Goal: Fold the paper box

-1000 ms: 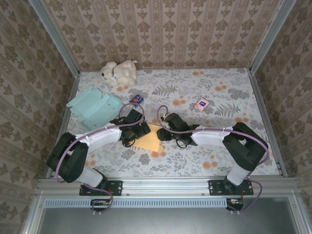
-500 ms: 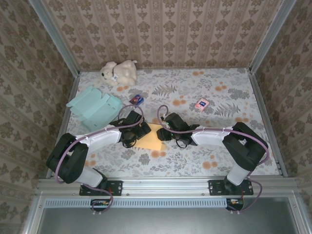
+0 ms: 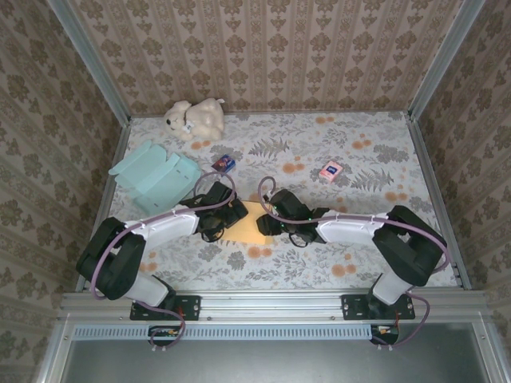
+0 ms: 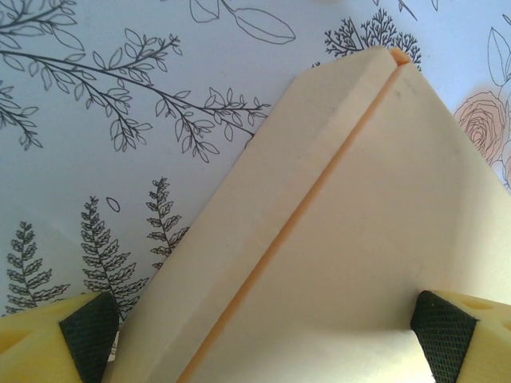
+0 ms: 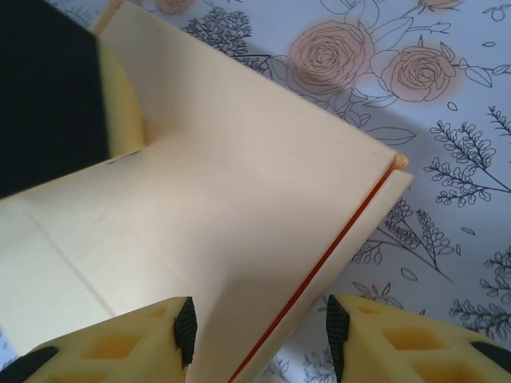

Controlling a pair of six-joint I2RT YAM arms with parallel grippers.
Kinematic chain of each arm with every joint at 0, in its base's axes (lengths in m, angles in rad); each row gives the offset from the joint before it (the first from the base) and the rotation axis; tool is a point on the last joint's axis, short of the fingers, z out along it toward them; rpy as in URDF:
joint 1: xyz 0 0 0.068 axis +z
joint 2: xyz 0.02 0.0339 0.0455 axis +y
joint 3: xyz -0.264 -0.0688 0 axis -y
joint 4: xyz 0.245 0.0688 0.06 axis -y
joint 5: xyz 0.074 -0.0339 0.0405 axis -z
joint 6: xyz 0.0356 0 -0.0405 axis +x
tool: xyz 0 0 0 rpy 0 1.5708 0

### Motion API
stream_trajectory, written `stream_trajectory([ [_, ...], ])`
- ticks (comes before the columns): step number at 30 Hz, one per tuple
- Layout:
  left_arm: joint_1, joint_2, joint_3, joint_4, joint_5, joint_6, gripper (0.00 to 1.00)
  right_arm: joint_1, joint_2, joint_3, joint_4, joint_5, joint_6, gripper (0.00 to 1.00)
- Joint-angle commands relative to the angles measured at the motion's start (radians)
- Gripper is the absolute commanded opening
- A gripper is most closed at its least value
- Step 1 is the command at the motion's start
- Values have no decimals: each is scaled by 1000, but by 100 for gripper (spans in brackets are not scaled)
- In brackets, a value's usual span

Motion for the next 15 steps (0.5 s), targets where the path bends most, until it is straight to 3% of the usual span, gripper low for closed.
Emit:
stream_trajectory([
  [1, -6, 39, -44, -84, -26, -21, 97, 23, -84, -17, -51, 84, 16, 49],
  [5, -6, 40, -48, -80, -36, -26, 97, 43, -177, -54, -71, 155, 68, 50],
  [15, -14, 53, -48, -67, -41, -33, 97, 120, -218, -135, -33, 111, 243, 49],
])
